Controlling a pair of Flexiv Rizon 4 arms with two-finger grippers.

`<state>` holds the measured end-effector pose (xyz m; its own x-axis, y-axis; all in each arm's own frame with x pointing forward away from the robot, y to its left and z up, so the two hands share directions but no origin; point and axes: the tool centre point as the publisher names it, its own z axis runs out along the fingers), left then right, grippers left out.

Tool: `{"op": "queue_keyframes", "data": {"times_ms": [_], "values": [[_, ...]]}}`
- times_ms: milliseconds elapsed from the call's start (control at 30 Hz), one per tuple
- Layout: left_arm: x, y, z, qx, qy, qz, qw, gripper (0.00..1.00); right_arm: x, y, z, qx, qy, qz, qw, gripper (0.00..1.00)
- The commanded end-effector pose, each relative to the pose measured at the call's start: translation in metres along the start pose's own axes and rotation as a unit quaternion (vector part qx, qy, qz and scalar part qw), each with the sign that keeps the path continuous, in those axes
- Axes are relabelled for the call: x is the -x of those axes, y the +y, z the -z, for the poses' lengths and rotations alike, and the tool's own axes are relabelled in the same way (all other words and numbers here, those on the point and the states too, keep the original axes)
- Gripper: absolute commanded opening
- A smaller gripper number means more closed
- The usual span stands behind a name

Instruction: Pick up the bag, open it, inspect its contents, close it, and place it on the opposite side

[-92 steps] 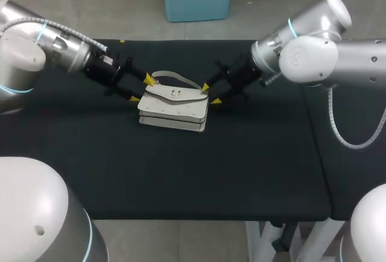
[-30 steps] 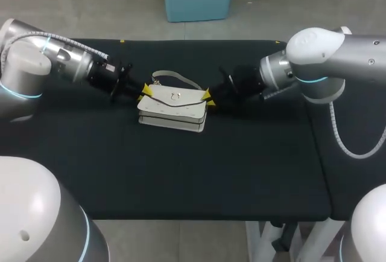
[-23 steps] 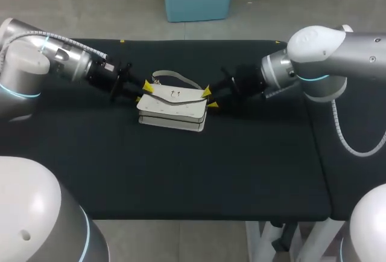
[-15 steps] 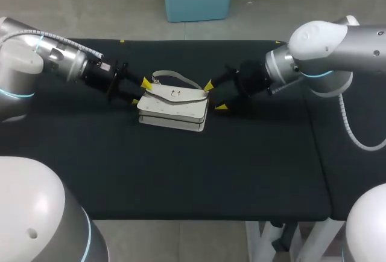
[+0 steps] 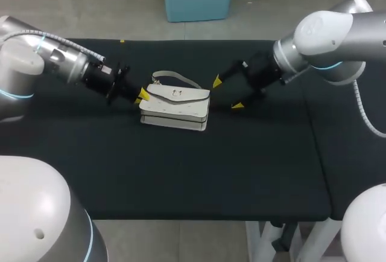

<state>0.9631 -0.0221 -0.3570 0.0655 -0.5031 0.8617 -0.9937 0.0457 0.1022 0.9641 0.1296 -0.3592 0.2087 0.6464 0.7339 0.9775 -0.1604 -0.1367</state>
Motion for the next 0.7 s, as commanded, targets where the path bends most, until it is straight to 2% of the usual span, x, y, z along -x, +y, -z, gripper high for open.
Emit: {"op": "queue_keyframes", "data": {"times_ms": [33, 133, 267, 700], "values": [[0.0049, -0.0049, 0.0014, 0.005, 0.002, 0.004, 1.0, 0.0, 0.0031, 0.0013, 0.0146, -0.009, -0.017, 0.012, 1.0, 1.0], [0.0082, -0.0059, 0.0045, 0.004, 0.003, 0.008, 1.0, 0.0, 0.0077, 0.0043, 0.021, -0.01, -0.033, 0.02, 0.999, 1.0], [0.0086, -0.0074, 0.0093, 0.014, -0.023, -0.003, 1.0, 0.0, 0.0077, 0.0043, 0.021, -0.01, -0.033, 0.02, 0.999, 1.0], [0.0086, -0.0074, 0.0093, 0.014, -0.023, -0.003, 1.0, 0.0, 0.0077, 0.0043, 0.021, -0.01, -0.033, 0.02, 0.999, 1.0]]}}
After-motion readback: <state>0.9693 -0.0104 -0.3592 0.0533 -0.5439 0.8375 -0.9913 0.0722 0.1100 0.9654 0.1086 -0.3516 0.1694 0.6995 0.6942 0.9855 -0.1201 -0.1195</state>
